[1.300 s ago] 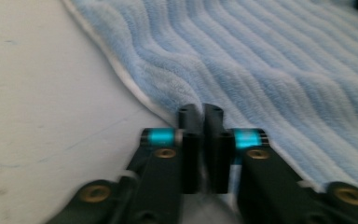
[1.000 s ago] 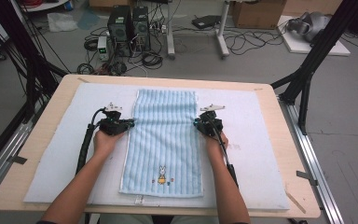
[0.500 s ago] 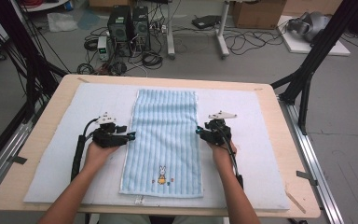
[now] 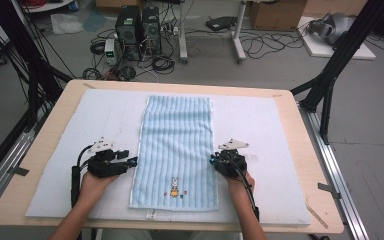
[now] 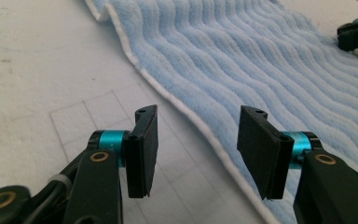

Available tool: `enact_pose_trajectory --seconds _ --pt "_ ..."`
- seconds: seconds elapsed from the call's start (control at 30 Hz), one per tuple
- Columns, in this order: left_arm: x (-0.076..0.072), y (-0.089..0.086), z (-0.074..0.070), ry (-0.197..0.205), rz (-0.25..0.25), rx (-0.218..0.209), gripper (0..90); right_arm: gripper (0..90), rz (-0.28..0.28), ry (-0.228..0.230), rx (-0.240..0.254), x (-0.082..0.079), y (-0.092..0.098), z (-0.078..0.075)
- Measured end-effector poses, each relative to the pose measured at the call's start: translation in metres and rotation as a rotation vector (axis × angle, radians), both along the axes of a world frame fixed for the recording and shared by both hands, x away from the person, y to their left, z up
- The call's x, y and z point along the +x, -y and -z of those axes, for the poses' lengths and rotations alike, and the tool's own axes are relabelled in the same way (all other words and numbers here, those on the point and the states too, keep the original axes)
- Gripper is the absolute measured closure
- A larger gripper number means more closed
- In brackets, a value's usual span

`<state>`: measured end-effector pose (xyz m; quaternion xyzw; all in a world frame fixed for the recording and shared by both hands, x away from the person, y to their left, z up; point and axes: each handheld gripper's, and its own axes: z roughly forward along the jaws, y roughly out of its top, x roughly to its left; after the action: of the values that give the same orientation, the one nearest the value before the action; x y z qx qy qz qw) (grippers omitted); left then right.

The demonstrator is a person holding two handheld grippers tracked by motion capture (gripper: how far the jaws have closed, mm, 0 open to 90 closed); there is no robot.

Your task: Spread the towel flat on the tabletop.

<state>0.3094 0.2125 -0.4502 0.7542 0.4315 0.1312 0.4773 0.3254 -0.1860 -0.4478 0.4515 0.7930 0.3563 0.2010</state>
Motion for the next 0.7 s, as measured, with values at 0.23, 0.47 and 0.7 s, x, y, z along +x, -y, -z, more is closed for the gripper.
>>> enact_pose_trajectory --seconds 0.23,0.47,0.7 --pt "-0.017 0.005 0.0 -0.024 0.031 0.014 47.9 61.5 0.009 0.027 0.04 -0.021 0.002 -0.002" --pt "-0.033 0.012 0.002 -0.04 0.07 0.049 56.7 61.6 -0.067 0.006 0.05 -0.044 0.01 -0.005" --pt "-0.04 0.019 0.002 -0.024 0.119 0.112 84.5 78.1 -0.105 -0.042 0.032 -0.049 0.008 -0.001"
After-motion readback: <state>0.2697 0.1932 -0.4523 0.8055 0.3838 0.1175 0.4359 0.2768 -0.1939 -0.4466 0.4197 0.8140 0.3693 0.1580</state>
